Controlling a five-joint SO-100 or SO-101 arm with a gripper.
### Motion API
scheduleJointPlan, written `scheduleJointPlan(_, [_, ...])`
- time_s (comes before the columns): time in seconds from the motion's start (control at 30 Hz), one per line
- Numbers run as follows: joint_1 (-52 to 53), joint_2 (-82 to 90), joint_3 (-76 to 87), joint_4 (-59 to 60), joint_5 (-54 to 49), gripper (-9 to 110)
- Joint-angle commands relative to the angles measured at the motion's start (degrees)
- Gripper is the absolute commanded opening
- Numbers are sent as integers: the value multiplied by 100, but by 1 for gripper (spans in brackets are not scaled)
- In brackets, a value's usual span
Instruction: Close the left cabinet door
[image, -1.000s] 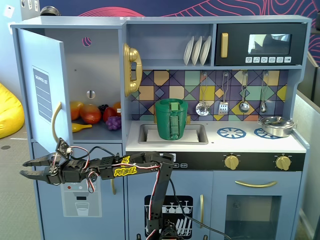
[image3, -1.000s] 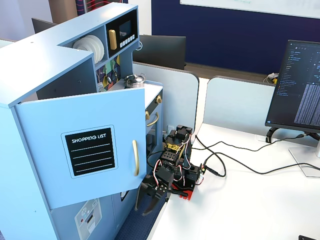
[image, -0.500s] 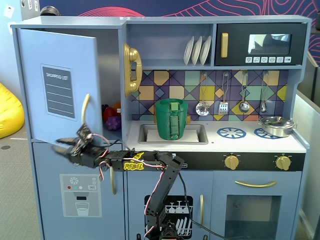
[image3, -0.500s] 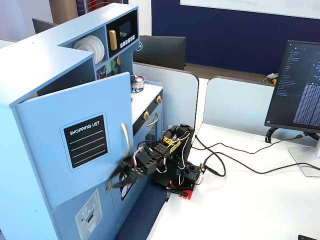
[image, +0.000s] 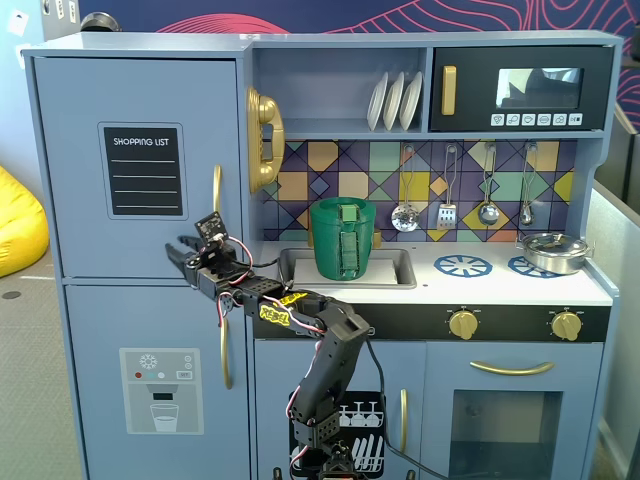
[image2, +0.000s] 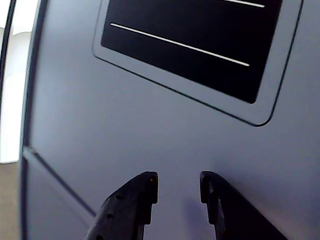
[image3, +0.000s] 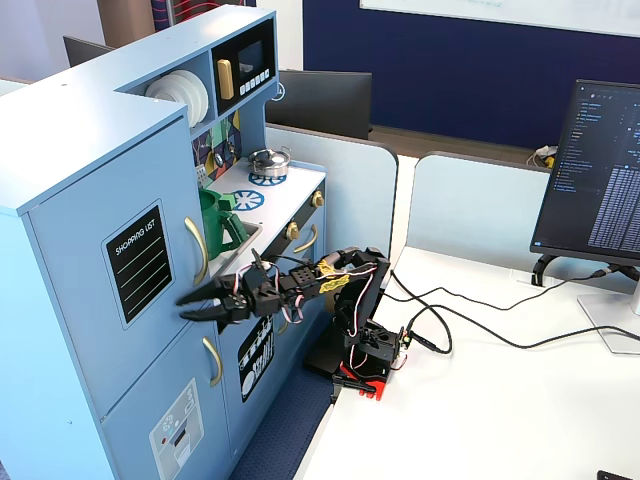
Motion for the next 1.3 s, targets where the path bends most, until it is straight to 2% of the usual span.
scheduleJointPlan(0.0, [-615,1362,475,940,334,0])
scheduleJointPlan(0.13, [-132,2522,1521,2153,677,0])
scheduleJointPlan(0.33, [1969,3973,3129,5326,870,0])
scheduleJointPlan(0.53, [4210,4852,4518,7629,721,0])
scheduleJointPlan(0.67, [5010,5713,5106,8895,712,0])
scheduleJointPlan(0.77, [5379,6258,5370,9598,712,0])
scheduleJointPlan(0.93, [5414,6469,5370,10406,1389,0])
scheduleJointPlan(1.0, [5370,6627,5370,10573,1784,0])
scheduleJointPlan(1.27, [5458,6662,5379,10600,2030,1])
